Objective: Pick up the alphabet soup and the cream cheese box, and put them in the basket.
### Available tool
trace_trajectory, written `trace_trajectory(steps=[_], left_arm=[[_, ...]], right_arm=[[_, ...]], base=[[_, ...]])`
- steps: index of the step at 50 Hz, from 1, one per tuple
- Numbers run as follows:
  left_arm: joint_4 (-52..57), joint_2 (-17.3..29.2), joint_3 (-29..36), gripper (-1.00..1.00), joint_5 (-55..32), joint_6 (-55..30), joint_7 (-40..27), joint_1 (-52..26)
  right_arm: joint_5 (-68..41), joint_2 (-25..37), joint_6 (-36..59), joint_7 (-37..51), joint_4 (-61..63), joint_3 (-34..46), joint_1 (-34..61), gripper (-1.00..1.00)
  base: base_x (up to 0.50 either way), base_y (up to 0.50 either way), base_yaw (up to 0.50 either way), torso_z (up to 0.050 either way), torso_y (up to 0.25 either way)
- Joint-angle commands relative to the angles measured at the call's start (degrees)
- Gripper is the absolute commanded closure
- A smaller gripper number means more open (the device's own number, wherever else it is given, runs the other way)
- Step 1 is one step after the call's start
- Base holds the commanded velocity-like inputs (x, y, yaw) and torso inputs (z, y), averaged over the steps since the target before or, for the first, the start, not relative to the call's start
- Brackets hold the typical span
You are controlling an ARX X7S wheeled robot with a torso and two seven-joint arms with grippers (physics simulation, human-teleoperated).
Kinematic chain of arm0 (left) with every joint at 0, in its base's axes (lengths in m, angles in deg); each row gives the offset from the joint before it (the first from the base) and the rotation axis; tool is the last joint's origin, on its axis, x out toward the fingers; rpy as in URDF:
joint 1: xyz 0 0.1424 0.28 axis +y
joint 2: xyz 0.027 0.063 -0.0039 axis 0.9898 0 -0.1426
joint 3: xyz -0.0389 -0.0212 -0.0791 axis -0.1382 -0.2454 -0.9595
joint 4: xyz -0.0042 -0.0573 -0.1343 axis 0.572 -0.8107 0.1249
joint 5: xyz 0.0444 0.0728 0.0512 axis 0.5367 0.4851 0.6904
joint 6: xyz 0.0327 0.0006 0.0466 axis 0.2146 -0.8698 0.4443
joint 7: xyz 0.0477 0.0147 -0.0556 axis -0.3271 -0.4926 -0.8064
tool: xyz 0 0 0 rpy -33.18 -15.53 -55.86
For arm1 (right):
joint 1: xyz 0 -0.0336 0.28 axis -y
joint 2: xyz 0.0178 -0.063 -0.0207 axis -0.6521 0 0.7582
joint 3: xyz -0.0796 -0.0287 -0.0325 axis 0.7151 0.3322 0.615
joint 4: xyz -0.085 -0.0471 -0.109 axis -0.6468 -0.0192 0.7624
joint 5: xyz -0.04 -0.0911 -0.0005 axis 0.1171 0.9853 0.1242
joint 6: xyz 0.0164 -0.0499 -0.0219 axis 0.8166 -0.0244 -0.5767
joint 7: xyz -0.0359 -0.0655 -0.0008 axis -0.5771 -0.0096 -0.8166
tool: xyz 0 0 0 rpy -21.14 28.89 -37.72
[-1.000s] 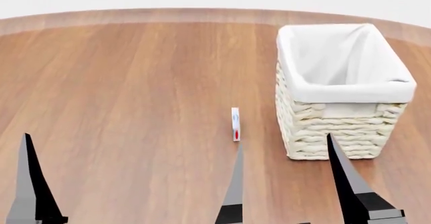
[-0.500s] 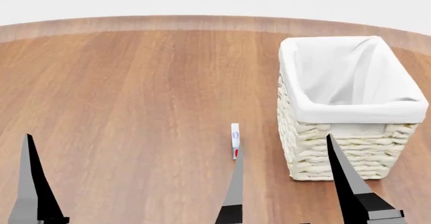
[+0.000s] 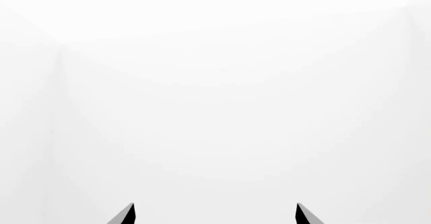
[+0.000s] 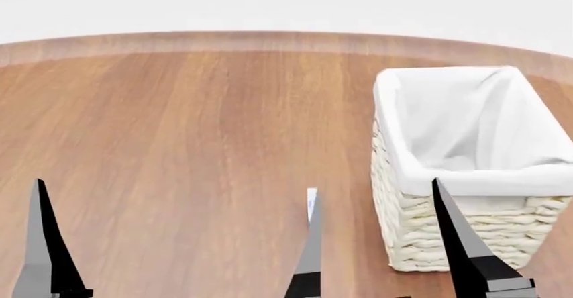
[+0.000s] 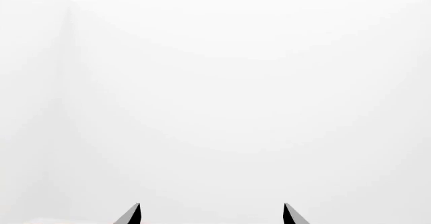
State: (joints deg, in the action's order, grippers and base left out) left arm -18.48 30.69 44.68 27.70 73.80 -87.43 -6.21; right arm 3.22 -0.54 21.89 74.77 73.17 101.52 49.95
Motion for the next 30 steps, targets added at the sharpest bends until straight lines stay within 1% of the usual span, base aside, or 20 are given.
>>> trace_trajectory(steps=[1, 26, 29, 30], left_arm=[[-0.01, 0.24, 0.15, -1.0, -0.21, -0.02, -0.28, -0.03], [-0.2, 0.68, 0.85, -1.0, -0.25, -0.29, -0.8, -0.23], [-0.45, 0.71, 0.95, -1.0, -0.2, -0.34, -0.88, -0.38], [-0.51, 0.7, 1.01, -1.0, -0.15, -0.35, -0.92, -0.37]], right_arm=[[-0.17, 0.26, 0.23, 0.34, 0.03, 0.34, 0.24, -1.0], [-0.61, 1.0, -0.2, 0.93, -0.28, 0.52, 0.12, -1.0], [-0.16, 0.94, -2.51, 0.65, -1.83, 0.7, -0.7, -1.0], [-0.73, 1.06, -0.85, 0.85, -0.9, 0.54, 0.04, -1.0]], base=[[0.18, 0.0, 0.0, 0.0, 0.0], [0.18, 0.0, 0.0, 0.0, 0.0], [0.18, 0.0, 0.0, 0.0, 0.0], [0.18, 0.0, 0.0, 0.0, 0.0]])
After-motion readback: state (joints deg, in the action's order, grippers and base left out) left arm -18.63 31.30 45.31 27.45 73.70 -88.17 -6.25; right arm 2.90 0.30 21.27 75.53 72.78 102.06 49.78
